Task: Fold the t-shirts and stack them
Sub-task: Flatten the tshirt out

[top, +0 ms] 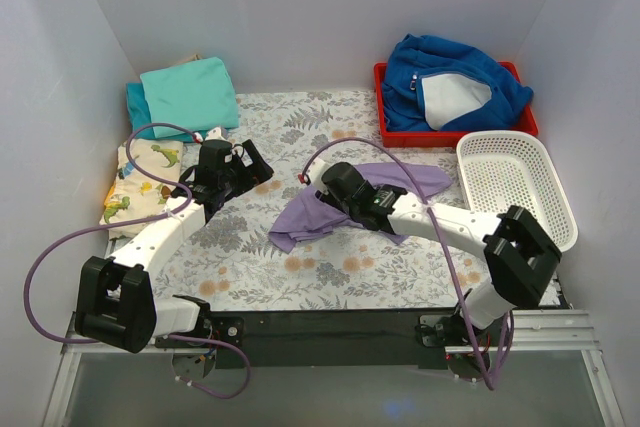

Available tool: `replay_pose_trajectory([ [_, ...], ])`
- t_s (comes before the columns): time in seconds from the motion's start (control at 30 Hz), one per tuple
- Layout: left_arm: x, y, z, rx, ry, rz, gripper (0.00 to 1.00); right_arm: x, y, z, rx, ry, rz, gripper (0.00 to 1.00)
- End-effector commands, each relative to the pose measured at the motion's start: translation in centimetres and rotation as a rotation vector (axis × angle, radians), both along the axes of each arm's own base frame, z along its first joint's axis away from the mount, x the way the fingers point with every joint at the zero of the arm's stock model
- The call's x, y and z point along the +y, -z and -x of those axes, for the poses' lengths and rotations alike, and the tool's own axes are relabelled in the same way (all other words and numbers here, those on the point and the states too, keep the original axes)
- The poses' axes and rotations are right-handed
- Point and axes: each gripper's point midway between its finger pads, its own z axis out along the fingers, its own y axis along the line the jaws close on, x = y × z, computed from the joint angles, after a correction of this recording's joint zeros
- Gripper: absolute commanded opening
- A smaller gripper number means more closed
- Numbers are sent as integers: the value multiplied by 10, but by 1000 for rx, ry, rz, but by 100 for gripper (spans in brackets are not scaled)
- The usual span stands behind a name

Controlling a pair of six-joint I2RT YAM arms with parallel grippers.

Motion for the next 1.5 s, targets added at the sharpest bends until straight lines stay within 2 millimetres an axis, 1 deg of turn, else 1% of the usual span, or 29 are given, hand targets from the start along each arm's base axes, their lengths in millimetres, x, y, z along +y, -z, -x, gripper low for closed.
replay_pose_trajectory([
  [0.0, 2, -9, -1, -33, 4, -1, 98, 0, 22, 5, 64, 1, -11, 49],
  [0.1, 2, -8, 0, -30, 5, -1, 98, 1, 43, 10, 112, -10, 11, 50],
  [0.23, 3, -7, 0, -29, 2, -4, 98, 2, 60, 14, 153, -23, 28, 50],
  [0.4, 3, -4, 0, -23, 0, -7, 98, 3, 74, 16, 182, -28, 51, 50],
  [0.47, 3, -4, 0, -22, 0, -7, 98, 3, 77, 14, 181, -22, 60, 50],
  [0.5, 3, -4, 0, -22, 0, -7, 98, 2, 82, 13, 185, -18, 74, 50],
  [0.6, 3, -4, 0, -21, 3, -5, 98, 1, 89, 9, 186, -3, 91, 50],
  [0.73, 3, -3, 0, -20, 5, -6, 98, -7, 97, 1, 178, 40, 121, 48],
  [0.77, 3, -3, 0, -20, 6, -7, 98, -9, 95, -4, 166, 58, 125, 45],
  [0.8, 2, -3, 0, -19, 7, -7, 98, -13, 96, -8, 160, 78, 131, 38],
  [0.83, 2, -4, 0, -20, 7, -6, 98, -15, 95, -9, 155, 86, 135, 22],
  [0.87, 2, -3, 0, -19, 8, -8, 98, -15, 92, -10, 151, 87, 130, 2],
  [0.97, 3, -3, 0, -19, 7, -9, 98, -9, 70, -13, 125, 76, 71, 1],
  [1.0, 3, -3, 0, -19, 7, -9, 98, -7, 55, -14, 102, 76, 37, 1],
  [1.03, 2, -4, -1, -20, 8, -8, 98, -6, 46, -16, 86, 76, 21, 1],
  [1.07, 2, -5, -1, -22, 9, -6, 98, -4, 27, -16, 57, 73, -13, 1],
  [1.13, 2, -5, -1, -23, 11, -5, 98, -3, 1, -19, 13, 68, -54, 1],
  [1.17, 2, -6, 0, -24, 13, -5, 98, -4, -26, -20, -29, 68, -95, 1],
  [1.2, 1, -7, 0, -26, 14, -4, 98, -7, -46, -17, -48, 63, -115, 1],
  [1.23, 1, -8, 0, -28, 15, -2, 98, -4, -72, -19, -81, 61, -156, 1],
  [1.3, 1, -9, -1, -32, 14, 0, 98, -6, -133, -14, -153, 43, -227, 1],
  [1.33, 1, -12, -2, -38, 14, 2, 98, -6, -151, -9, -179, 27, -241, 1],
  [1.4, 0, -18, -3, -53, 13, 7, 98, 0, -216, -1, -265, -15, -328, 1],
  [1.43, 0, -23, -4, -65, 11, 13, 98, 6, -229, 6, -286, -43, -327, 1],
  [1.47, 0, -28, -4, -74, 11, 17, 98, 14, -262, 14, -328, -79, -364, 1],
])
